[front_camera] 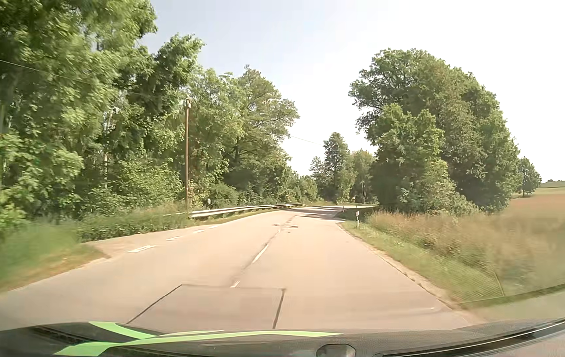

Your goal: Follow the waypoints while adhering to traffic rules and regulations

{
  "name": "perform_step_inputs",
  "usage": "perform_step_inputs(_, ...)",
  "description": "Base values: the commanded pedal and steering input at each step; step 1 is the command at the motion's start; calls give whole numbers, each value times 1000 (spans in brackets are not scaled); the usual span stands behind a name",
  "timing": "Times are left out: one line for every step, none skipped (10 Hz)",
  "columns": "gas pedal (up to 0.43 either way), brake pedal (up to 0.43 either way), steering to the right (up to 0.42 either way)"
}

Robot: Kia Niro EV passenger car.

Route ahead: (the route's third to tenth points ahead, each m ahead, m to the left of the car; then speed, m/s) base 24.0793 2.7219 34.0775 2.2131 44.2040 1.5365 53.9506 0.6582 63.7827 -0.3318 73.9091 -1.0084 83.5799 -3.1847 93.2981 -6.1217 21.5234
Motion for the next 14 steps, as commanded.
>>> perform_step_inputs(20,0,3)
perform_step_inputs(20,0,3)
perform_step_inputs(28,0,3)
perform_step_inputs(47,0,3)
perform_step_inputs(59,0,3)
perform_step_inputs(79,0,5)
perform_step_inputs(87,0,6)
perform_step_inputs(87,0,7)
perform_step_inputs(87,0,11)
perform_step_inputs(87,0,13)
perform_step_inputs(98,0,15)
perform_step_inputs(98,0,15)
perform_step_inputs(98,0,15)
perform_step_inputs(98,0,15)
